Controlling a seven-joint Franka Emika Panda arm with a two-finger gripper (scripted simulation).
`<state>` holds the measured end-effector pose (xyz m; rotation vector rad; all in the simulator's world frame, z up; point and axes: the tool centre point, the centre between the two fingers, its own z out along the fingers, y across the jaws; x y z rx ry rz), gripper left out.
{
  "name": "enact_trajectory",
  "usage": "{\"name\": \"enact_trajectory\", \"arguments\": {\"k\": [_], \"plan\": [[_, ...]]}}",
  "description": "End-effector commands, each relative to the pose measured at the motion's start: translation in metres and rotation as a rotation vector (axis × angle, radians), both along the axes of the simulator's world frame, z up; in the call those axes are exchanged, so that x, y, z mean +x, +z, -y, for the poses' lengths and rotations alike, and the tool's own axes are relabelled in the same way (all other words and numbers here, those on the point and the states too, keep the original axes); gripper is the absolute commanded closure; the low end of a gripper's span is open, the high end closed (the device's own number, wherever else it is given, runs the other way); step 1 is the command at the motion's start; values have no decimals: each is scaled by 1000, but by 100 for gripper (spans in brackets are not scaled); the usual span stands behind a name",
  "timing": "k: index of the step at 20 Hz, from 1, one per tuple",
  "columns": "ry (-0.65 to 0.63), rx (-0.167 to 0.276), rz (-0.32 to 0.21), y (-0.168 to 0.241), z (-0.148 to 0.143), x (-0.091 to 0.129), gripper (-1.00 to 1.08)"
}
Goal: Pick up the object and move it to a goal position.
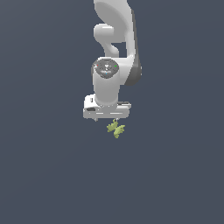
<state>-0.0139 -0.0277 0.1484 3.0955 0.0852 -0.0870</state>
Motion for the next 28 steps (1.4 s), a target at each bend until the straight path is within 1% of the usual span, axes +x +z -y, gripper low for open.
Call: {"name": "enact_trajectory", "arguments": {"k": [1, 7, 14, 20, 28], "plan": [[2, 0, 0, 0, 0, 0, -92], [-17, 1, 2, -2, -2, 0, -92], [-94, 4, 10, -8, -8, -2, -92], [-210, 9, 22, -18, -17, -4, -92], [-421, 16, 41, -34, -32, -8, -92]]}}
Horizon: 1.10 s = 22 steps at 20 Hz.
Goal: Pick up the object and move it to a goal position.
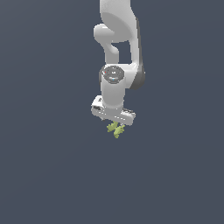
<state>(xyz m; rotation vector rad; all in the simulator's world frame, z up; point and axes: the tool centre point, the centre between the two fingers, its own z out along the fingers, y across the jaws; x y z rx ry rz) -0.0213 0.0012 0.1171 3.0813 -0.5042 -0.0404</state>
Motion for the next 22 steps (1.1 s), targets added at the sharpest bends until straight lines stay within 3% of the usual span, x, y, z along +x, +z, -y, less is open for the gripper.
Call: {"name": "enact_trajectory", "arguments": {"k": [1, 12, 22], "plan": [[-70, 2, 6, -5, -4, -2, -92], [-307, 8, 25, -22, -18, -8, -92], [-377, 9, 31, -27, -22, -10, -92]]}}
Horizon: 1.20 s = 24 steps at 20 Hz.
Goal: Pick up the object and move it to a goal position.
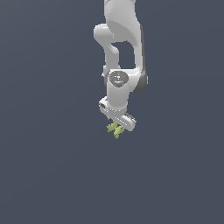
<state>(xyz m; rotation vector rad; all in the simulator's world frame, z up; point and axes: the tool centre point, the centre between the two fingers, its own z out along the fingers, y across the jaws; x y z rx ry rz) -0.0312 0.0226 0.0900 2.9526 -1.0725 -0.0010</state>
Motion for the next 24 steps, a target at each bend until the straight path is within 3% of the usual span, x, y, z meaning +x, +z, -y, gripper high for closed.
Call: {"name": "enact_trajectory", "arguments": {"k": [1, 19, 20, 24], "plan": [[0, 0, 0, 0, 0, 0, -92], [-5, 0, 1, -50, 0, 0, -92], [-5, 0, 1, -50, 0, 0, 108], [-5, 0, 1, -50, 0, 0, 108]]}}
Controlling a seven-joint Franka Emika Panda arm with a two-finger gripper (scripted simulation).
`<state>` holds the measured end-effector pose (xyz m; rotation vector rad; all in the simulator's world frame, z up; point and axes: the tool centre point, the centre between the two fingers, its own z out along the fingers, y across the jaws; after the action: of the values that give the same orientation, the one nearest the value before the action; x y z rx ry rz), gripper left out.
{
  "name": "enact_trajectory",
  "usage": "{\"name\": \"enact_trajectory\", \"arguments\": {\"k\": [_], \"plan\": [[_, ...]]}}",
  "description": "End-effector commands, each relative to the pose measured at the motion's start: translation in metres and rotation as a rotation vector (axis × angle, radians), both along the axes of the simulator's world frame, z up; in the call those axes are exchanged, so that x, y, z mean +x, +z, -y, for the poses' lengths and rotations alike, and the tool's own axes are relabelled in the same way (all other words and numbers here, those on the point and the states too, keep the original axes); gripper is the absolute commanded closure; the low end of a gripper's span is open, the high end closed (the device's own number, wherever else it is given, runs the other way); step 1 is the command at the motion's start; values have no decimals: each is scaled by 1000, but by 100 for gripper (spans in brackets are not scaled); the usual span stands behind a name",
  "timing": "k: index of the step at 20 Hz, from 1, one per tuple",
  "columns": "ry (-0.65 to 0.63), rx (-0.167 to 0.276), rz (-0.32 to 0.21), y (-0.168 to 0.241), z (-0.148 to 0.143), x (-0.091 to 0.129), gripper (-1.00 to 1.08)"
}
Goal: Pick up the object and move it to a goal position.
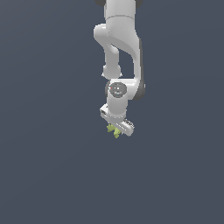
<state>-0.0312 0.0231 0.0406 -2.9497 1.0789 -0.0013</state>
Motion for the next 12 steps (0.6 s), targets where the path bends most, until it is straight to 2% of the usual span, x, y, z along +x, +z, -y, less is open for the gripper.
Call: {"name": "enact_trajectory", "arguments": {"k": [1, 8, 12], "plan": [[-1, 0, -1, -1, 1, 0, 108], [0, 0, 1, 1, 1, 1, 108], [0, 0, 1, 9, 11, 5, 108]]}}
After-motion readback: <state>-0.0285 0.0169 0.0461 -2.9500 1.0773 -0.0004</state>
